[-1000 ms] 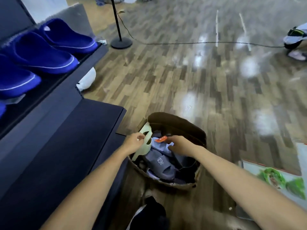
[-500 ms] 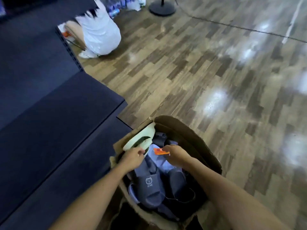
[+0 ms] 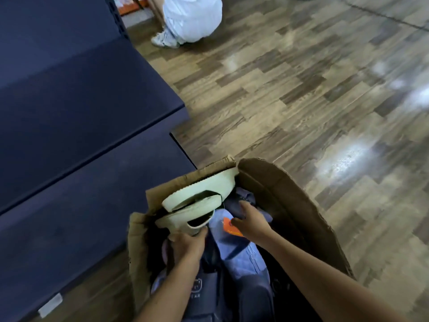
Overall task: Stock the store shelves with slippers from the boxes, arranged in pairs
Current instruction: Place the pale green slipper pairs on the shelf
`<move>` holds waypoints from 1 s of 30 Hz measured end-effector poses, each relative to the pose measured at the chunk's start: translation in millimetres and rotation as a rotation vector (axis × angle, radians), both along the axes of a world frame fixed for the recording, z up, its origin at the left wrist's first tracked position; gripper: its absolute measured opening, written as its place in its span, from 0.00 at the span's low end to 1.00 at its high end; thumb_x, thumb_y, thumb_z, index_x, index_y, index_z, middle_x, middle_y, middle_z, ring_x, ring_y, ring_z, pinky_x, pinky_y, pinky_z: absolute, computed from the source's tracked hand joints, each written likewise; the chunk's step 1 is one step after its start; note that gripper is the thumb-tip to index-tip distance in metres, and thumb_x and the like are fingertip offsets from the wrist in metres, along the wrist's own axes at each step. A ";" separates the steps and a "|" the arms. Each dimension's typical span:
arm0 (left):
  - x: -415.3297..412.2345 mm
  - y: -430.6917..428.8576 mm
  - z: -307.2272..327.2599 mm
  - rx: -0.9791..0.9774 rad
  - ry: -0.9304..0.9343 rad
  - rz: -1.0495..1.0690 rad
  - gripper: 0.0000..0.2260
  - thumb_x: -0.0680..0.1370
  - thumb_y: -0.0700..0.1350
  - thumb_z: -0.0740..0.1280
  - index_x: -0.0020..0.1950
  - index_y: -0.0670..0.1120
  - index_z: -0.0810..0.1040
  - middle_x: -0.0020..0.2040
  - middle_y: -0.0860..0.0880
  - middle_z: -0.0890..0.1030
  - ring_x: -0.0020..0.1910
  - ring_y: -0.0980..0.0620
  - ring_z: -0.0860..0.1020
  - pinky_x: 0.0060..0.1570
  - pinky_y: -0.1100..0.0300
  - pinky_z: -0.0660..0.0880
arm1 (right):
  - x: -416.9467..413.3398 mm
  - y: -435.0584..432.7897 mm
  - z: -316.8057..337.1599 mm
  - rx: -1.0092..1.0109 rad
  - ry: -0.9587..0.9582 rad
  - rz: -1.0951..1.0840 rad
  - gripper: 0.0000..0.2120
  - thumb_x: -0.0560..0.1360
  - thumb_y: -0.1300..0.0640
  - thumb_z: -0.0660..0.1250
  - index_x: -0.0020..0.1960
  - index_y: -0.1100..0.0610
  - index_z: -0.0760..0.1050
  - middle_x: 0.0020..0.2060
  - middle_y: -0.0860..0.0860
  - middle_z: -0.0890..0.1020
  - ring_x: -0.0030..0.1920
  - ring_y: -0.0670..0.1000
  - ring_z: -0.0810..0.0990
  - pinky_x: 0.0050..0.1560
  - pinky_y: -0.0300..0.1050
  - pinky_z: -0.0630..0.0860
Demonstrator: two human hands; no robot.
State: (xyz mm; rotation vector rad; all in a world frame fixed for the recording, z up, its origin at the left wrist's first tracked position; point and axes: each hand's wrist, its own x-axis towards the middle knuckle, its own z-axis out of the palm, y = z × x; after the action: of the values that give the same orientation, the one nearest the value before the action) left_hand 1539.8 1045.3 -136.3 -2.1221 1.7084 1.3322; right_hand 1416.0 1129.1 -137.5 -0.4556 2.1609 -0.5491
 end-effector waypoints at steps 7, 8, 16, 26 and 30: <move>10.6 -29.0 -32.3 0.063 0.164 0.333 0.39 0.68 0.59 0.72 0.70 0.40 0.62 0.67 0.40 0.68 0.65 0.40 0.69 0.64 0.46 0.68 | -18.5 -54.7 -32.4 -0.023 -0.043 -0.211 0.40 0.75 0.50 0.65 0.76 0.56 0.43 0.72 0.58 0.63 0.71 0.62 0.56 0.70 0.50 0.56; 13.5 -32.9 -34.1 0.056 0.201 0.360 0.37 0.68 0.57 0.73 0.69 0.42 0.62 0.67 0.41 0.69 0.64 0.40 0.70 0.63 0.47 0.68 | -20.3 -58.1 -36.2 -0.018 -0.074 -0.231 0.42 0.74 0.49 0.66 0.76 0.55 0.41 0.73 0.58 0.61 0.72 0.61 0.55 0.71 0.51 0.55; 33.3 -64.4 -30.7 0.185 0.462 0.477 0.32 0.66 0.56 0.73 0.65 0.47 0.65 0.62 0.48 0.72 0.57 0.47 0.74 0.60 0.48 0.72 | -7.9 -77.7 -47.0 0.005 -0.084 -0.268 0.43 0.73 0.54 0.68 0.76 0.52 0.43 0.74 0.59 0.52 0.74 0.62 0.51 0.72 0.57 0.52; 53.2 -106.2 9.1 0.484 0.601 0.538 0.18 0.73 0.55 0.64 0.60 0.49 0.72 0.55 0.44 0.77 0.43 0.46 0.79 0.37 0.53 0.78 | 19.5 -89.0 -36.8 0.032 0.245 -0.385 0.28 0.76 0.64 0.56 0.74 0.56 0.55 0.65 0.62 0.70 0.63 0.62 0.71 0.57 0.49 0.68; 58.8 -111.1 40.4 0.501 0.607 0.554 0.22 0.73 0.57 0.64 0.63 0.46 0.71 0.52 0.42 0.77 0.34 0.45 0.78 0.22 0.58 0.75 | 29.7 -88.4 0.6 -0.062 0.305 -0.440 0.28 0.76 0.64 0.55 0.75 0.55 0.55 0.66 0.60 0.68 0.62 0.61 0.70 0.54 0.47 0.67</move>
State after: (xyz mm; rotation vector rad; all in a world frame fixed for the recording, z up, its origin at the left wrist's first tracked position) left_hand 1598.6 934.2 -95.9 -2.0586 0.7302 2.4343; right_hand 1445.7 1040.7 -136.9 -0.0928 2.5613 -0.8322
